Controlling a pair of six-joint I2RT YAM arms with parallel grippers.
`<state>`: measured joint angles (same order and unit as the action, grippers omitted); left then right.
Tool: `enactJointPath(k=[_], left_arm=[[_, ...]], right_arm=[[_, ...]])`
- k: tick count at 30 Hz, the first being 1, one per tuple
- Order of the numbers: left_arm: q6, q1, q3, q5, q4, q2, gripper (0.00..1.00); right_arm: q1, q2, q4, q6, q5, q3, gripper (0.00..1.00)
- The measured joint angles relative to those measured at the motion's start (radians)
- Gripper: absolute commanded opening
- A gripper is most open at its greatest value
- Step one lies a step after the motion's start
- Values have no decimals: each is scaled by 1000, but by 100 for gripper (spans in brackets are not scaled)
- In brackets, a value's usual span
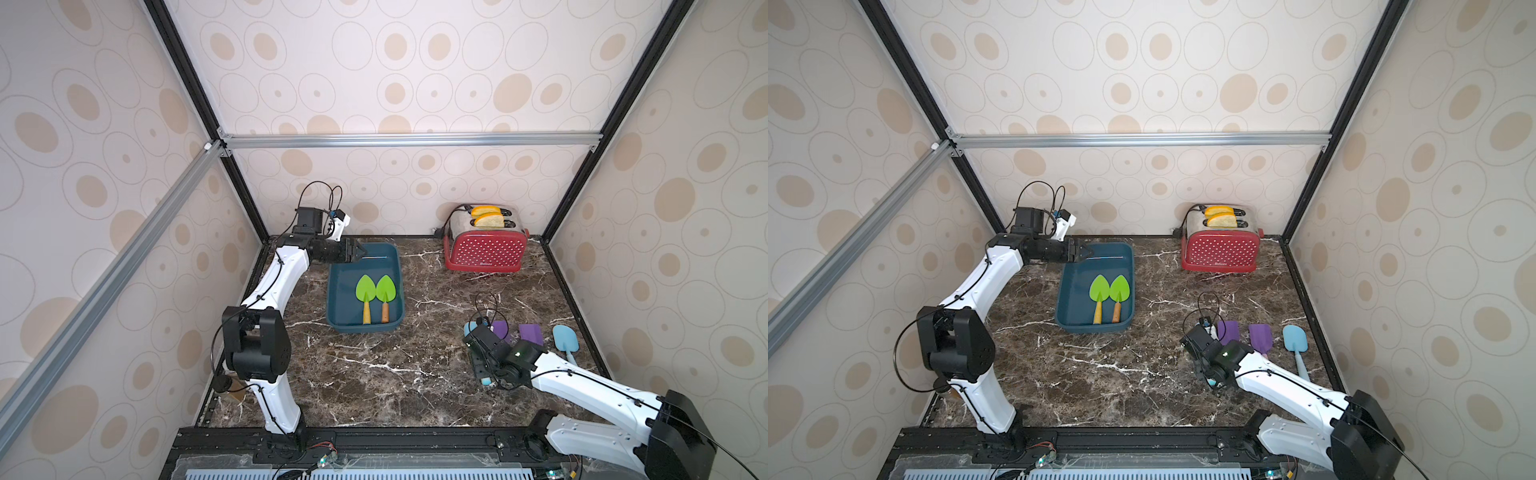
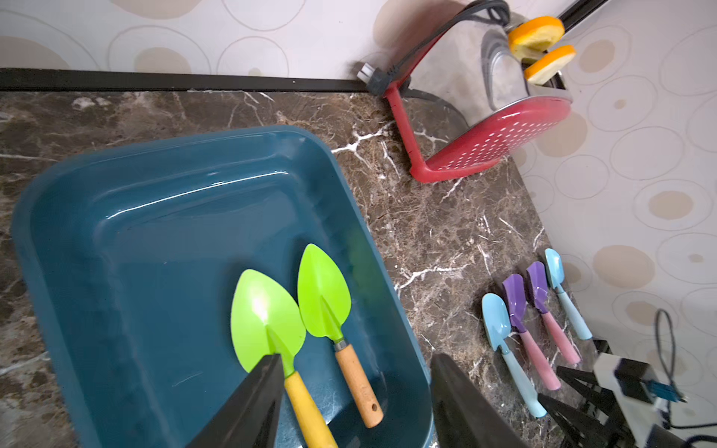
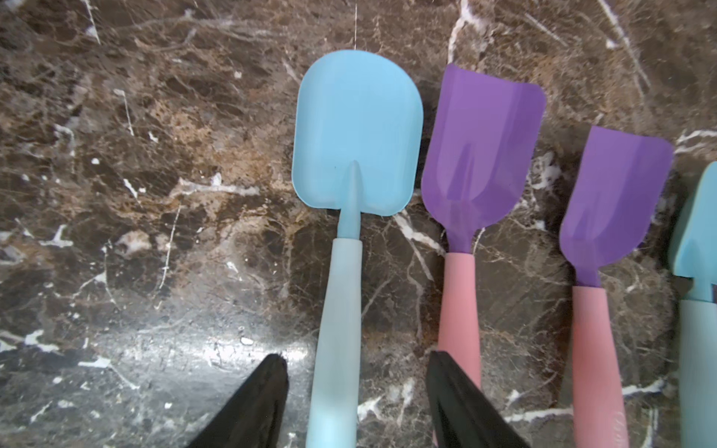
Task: Put the shovel into the storage box
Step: Pick up the shovel from the center of the board.
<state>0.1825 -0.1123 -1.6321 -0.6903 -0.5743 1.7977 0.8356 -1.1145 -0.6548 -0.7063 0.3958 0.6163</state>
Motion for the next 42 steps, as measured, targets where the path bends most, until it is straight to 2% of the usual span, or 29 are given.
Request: enactJointPath(k=[9,17,25,28,33,36,42], left_arm=[[56,-92,160,5,97,-71,65],[103,-94,231,0,179,-144,68],[155,-97,311,-16,264,-166,69],[170,-97,331,-24,279,-166,69],[197,-100,378,-34,324,-187,69],[222,-103,406,-41,351,-205,70],[276,-104,466,-40,410,-243,73]], right_arm=[[-57,-80,124,4,-89,-70,56],[-69,-116,213,-22,-134,-108,53],[-69,-121,282,-53,-162,-125,23],[-69,-126,294,-56,-167,-125,15],[-69,-137,290,-40,-181,-112,7],[-68,-149,264,-17,-199,-90,6],[-43,-163,155,55,-210,42,2]])
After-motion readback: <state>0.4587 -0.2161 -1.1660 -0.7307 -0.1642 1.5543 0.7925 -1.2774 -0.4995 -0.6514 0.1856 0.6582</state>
